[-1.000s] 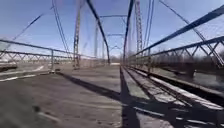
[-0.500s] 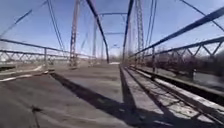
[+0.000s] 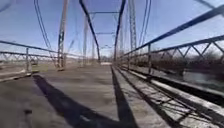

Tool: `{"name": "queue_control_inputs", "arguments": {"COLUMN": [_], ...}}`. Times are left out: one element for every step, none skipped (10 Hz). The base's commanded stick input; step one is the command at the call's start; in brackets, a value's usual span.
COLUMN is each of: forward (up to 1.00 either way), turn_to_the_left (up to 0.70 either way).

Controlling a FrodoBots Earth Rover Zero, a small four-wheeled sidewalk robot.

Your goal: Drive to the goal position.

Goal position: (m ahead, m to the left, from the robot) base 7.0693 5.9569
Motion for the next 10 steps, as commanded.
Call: {"name": "queue_control_inputs", "arguments": {"forward": [1.0, 1.0, 1.0, 1.0, 1.0, 1.0, 1.0, 1.0, 1.0, 1.0], "turn_to_the_left": [0.0, 0.0, 0.0, 0.0, 0.0, 0.0, 0.0, 0.0, 0.0, 0.0]}}
